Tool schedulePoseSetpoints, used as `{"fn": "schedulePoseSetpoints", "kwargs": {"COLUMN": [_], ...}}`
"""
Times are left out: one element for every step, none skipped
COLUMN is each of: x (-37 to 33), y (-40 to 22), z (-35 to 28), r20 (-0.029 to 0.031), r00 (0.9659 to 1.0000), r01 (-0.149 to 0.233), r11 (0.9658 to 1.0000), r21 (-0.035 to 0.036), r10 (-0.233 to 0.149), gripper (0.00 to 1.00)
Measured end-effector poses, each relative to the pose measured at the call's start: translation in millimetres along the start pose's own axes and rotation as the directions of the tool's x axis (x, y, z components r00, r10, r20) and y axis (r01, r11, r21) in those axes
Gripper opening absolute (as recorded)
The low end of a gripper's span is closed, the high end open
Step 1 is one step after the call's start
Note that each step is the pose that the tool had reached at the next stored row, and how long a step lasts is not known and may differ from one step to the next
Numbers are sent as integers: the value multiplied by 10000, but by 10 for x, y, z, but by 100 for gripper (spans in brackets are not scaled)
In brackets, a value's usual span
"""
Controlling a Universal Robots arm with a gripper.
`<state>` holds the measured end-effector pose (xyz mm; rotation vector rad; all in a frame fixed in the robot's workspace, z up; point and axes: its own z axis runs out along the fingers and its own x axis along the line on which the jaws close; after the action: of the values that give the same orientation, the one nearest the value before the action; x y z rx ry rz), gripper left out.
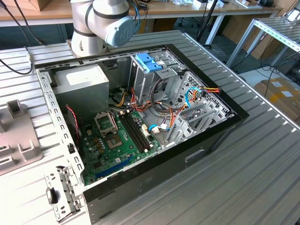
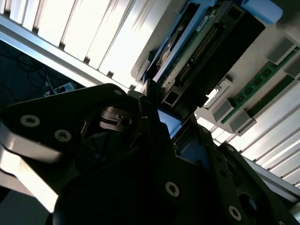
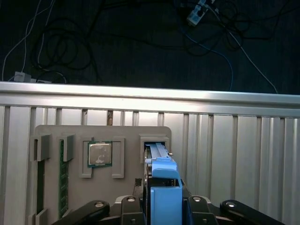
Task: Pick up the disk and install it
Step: 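Pick up the disk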
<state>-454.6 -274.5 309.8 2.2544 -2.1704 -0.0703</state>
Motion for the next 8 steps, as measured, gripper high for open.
{"fn": "schedulePoseSetpoints", "kwargs": {"x": [-3,-6,-7,-8,-9,-10,-10,-11], "y": [0,0,0,1,1,2,3,3], "z": [-6,-14,-23,-34,-45,-56,-75,-93], "r20": [0,0,0,-1,0,0,0,-1], "r00": [10000,10000,10000,10000,10000,10000,10000,10000], "r01": [1,1,2,2,1,0,0,0], "r11": [10000,10000,10000,10000,10000,10000,10000,10000], "r21": [0,0,0,0,0,1,0,0], "r10": [-1,-1,-2,-2,-1,0,0,0], "gripper": [37,37,37,37,37,37,37,37]}}
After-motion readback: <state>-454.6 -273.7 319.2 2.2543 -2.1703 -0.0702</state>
